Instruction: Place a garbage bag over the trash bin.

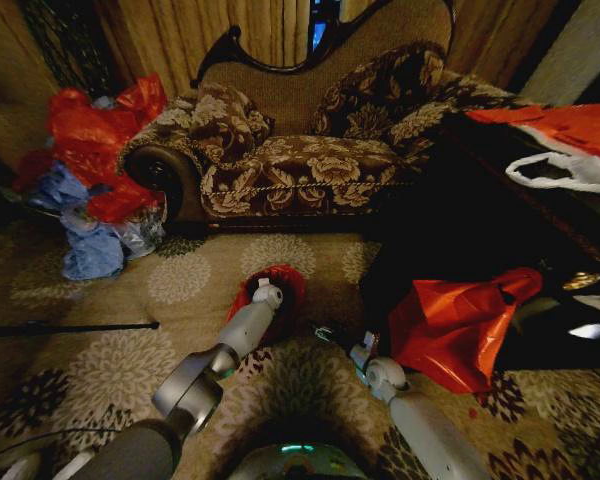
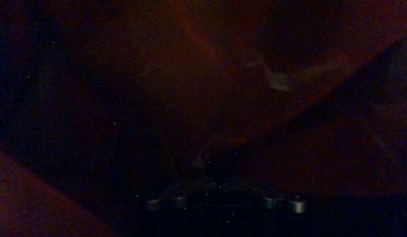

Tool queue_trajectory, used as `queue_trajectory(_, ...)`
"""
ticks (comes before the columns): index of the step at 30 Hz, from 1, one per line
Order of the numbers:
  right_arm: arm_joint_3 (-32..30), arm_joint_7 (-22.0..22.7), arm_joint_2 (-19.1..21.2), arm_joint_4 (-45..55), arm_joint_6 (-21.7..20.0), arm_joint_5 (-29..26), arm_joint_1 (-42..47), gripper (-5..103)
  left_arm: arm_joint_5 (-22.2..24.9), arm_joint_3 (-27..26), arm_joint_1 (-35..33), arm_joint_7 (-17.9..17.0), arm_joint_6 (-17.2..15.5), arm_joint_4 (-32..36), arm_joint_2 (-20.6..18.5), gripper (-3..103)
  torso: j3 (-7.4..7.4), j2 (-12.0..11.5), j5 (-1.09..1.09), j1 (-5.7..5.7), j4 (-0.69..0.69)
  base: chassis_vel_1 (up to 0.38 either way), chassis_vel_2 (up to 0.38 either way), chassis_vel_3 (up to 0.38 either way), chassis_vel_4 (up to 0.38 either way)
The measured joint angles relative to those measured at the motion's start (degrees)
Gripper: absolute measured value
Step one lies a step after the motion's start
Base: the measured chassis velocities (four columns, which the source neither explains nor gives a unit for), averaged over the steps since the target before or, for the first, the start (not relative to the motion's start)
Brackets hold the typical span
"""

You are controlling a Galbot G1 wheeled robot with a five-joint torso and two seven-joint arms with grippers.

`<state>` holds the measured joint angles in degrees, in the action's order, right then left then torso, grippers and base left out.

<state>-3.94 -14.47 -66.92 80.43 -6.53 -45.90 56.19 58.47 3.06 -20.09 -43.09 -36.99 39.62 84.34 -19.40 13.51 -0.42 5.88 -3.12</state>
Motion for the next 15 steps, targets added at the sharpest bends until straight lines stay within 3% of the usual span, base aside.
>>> queue_trajectory(6, -0.07, -0.11, 0.00, -0.55, -0.01, -0.18, -0.26, 100, 0.65, -0.07, -1.23, -0.17, 0.16, 0.66, -0.83, 0, 0.00, 0.00, 0.00, 0.00, 0.02, 0.000, 0.000, 0.000, 0.000)
queue_trajectory(15, 0.33, -0.23, 0.05, -0.29, -0.06, -0.12, -0.26, 100, 3.43, -0.37, -0.78, 3.18, 4.50, 5.93, -0.12, 0, 0.00, 0.00, 0.01, 0.00, 0.00, 0.000, 0.000, 0.000, 0.000)
